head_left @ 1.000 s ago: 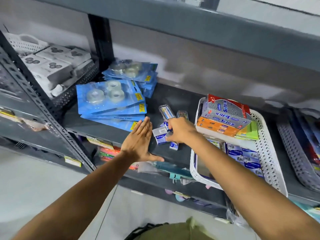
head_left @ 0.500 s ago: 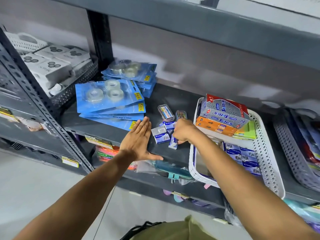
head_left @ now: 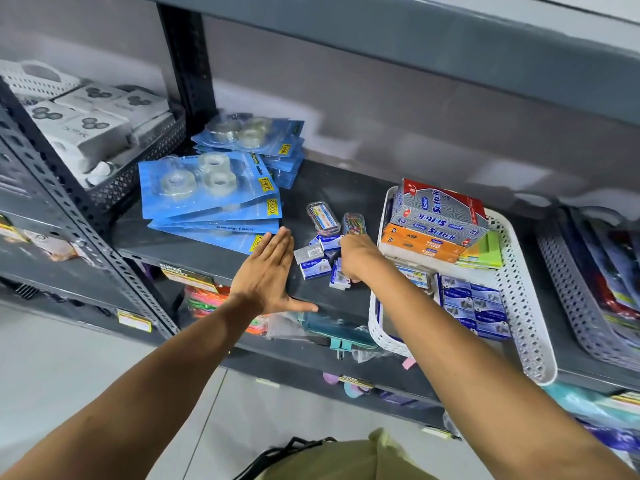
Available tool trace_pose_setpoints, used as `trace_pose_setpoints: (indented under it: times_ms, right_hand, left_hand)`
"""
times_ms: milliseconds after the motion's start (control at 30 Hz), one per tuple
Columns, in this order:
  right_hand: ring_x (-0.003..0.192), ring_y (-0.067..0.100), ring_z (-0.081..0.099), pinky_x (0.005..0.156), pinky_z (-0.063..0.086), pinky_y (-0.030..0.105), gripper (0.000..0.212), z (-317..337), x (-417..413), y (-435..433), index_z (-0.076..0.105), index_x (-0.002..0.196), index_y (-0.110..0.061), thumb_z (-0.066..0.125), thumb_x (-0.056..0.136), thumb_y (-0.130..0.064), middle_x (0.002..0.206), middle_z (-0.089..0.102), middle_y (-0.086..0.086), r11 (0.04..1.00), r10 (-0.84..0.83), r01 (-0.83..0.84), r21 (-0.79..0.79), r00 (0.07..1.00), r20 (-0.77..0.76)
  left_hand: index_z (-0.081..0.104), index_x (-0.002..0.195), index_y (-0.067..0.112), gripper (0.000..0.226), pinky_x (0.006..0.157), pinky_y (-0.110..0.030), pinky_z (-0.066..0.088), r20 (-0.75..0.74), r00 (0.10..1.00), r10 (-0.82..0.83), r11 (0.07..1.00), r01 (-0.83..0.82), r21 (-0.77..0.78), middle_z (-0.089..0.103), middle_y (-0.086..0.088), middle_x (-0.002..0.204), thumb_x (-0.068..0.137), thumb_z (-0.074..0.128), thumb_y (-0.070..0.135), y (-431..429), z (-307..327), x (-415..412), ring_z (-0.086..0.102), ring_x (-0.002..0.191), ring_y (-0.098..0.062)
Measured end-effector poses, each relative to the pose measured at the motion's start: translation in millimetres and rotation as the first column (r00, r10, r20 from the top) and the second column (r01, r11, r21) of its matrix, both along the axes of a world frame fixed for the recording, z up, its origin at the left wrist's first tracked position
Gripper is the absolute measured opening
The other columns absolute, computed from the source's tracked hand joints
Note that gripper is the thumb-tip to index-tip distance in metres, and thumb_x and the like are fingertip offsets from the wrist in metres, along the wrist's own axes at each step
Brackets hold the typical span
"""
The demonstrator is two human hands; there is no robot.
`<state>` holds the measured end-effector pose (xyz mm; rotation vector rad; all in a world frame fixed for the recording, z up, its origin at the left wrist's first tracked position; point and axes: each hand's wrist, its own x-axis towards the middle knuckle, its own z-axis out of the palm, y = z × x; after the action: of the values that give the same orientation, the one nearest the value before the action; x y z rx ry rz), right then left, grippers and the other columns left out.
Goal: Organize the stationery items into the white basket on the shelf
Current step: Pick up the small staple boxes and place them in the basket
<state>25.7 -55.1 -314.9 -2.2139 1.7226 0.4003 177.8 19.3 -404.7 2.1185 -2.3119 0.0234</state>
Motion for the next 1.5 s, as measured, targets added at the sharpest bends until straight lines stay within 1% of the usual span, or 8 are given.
trace_pose_setpoints:
  times_ms: [200,367,567,700,1000,1267,1400,1500]
  right_hand:
    - [0.105,0.028,0.064,0.078,0.051,0.029,0.046,-2.4,2.9,5.5,0.054,0.122,-0.003,0.067,0.084,-0.025,0.124,0.058,0.015,0.999,0.042,-0.042,0.024,0.999,0.008]
    - [0.115,0.028,0.059,0.088,0.05,0.033,0.054,-7.1,12.3,9.8,0.053,0.127,-0.005,0.068,0.08,-0.025,0.13,0.058,0.012,0.998,0.034,-0.033,-0.048,0.999,0.017]
    - [0.119,0.026,0.057,0.086,0.05,0.034,0.047,-14.0,14.0,7.3,0.055,0.127,-0.005,0.068,0.082,-0.015,0.131,0.059,0.01,0.997,-0.002,0.012,-0.08,0.992,0.124]
    - [0.117,0.029,0.057,0.081,0.05,0.037,0.035,-14.8,14.0,6.1,0.056,0.125,-0.003,0.057,0.09,-0.011,0.129,0.059,0.013,0.994,-0.055,0.069,-0.079,0.984,0.172]
    - [0.116,0.026,0.058,0.076,0.045,0.031,0.037,-13.8,7.9,12.3,0.056,0.124,-0.008,0.062,0.088,-0.015,0.127,0.06,0.009,0.995,0.007,0.006,-0.096,0.992,0.128]
    - [0.108,0.03,0.062,0.075,0.048,0.032,0.043,43.6,-21.1,16.5,0.059,0.123,-0.011,0.065,0.081,-0.009,0.121,0.063,0.012,0.983,0.104,-0.053,-0.174,0.948,0.301]
    - [0.102,0.027,0.064,0.084,0.054,0.034,0.04,65.8,-59.2,21.5,0.067,0.109,-0.013,0.077,0.07,-0.01,0.111,0.069,0.008,0.984,0.113,-0.056,-0.172,0.933,0.341]
    - [0.097,0.026,0.065,0.083,0.055,0.037,0.036,71.1,-94.9,26.6,0.072,0.099,-0.012,0.075,0.066,0.002,0.104,0.071,0.008,0.987,0.075,-0.014,-0.163,0.924,0.374]
  left_hand:
    - [0.01,0.148,-0.004,0.143,0.12,-0.041,-0.008,0.011,1.0,0.01,1.0,-0.011,0.015,0.008,-0.018,0.159,0.052,0.009,0.101,0.8,1.9,-0.6,-0.003,0.148,-0.026]
    - [0.017,0.147,-0.006,0.145,0.12,-0.041,-0.006,0.002,1.0,-0.007,1.0,0.007,-0.001,0.015,-0.02,0.157,0.05,0.01,0.102,-0.2,1.0,0.6,0.003,0.148,-0.028]
    - [0.036,0.137,-0.014,0.139,0.119,-0.034,-0.007,-0.032,0.999,-0.028,0.999,0.03,0.035,0.036,-0.027,0.147,0.056,0.026,0.099,-1.6,1.2,-3.7,0.026,0.142,-0.031]
    - [0.036,0.137,-0.013,0.137,0.12,-0.036,-0.004,-0.026,1.0,-0.008,0.997,0.01,0.073,0.035,-0.026,0.148,0.056,0.03,0.097,-1.5,-0.9,-2.4,0.026,0.142,-0.03]
    - [0.035,0.137,-0.014,0.136,0.12,-0.039,0.001,-0.028,1.0,-0.005,0.996,0.007,0.089,0.036,-0.027,0.147,0.056,0.03,0.095,-0.9,0.4,-1.4,0.027,0.142,-0.031]
    - [0.026,0.144,-0.009,0.14,0.12,-0.037,0.001,-0.048,0.999,0.002,1.0,-0.001,0.022,0.024,-0.022,0.154,0.052,0.028,0.097,1.4,9.7,-6.3,0.013,0.147,-0.026]
    - [0.019,0.147,-0.005,0.141,0.12,-0.036,0.002,-0.057,0.998,0.019,0.999,-0.018,0.028,0.015,-0.017,0.158,0.05,0.026,0.097,3.6,10.8,-7.6,0.004,0.148,-0.021]
    - [0.018,0.147,-0.005,0.142,0.12,-0.035,0.002,-0.069,0.998,0.014,1.0,-0.012,0.026,0.013,-0.017,0.158,0.05,0.023,0.098,3.1,9.6,-7.2,0.002,0.147,-0.02]
